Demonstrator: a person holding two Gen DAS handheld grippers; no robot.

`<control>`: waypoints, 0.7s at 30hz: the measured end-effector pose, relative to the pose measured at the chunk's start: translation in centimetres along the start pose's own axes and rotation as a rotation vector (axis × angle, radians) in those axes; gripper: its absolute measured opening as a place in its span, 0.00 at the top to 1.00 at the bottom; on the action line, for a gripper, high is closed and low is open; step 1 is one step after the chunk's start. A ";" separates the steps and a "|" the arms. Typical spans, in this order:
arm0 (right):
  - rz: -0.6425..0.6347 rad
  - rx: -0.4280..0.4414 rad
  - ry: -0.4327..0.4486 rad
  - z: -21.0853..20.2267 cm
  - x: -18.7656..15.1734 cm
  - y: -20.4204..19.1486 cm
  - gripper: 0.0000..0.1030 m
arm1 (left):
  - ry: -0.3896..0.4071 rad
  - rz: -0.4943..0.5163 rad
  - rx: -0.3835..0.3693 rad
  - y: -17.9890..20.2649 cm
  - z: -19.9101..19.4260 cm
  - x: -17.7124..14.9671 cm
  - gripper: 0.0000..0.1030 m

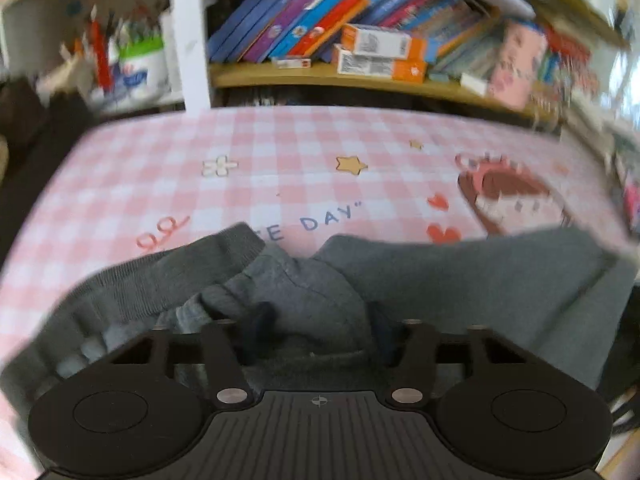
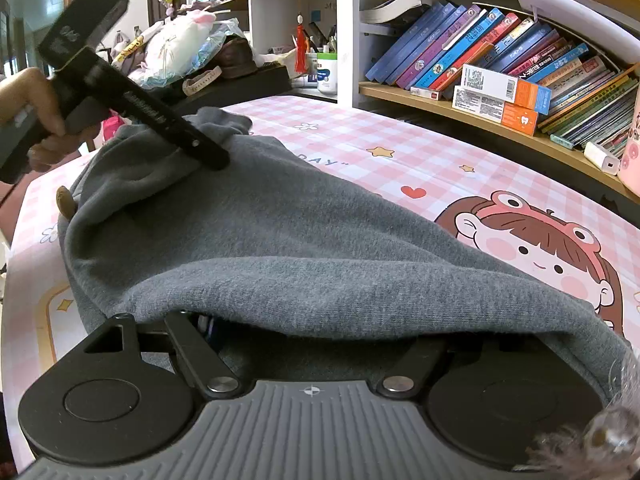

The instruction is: Fold clothes

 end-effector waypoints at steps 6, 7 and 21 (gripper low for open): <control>-0.001 0.001 0.000 0.0 0.0 0.0 0.27 | 0.152 -0.193 -0.048 -3.9 -2.0 4.3 0.84; -0.001 0.001 0.000 0.0 0.0 0.0 0.27 | 0.184 -0.233 -0.025 -5.3 -2.1 5.4 0.85; 0.008 0.008 0.000 -0.1 -0.1 -0.1 0.21 | 0.420 -0.769 0.391 -18.4 2.1 5.8 0.27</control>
Point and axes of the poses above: each gripper's, at about its wrist camera, not at the fingertips, and z roughly the way its jaws point, y to its right, x to its top, the point moved 6 cm from there along z, roughly the way its jaws point, and after that the axes turned 14 degrees about y, right-handed, at the moved point
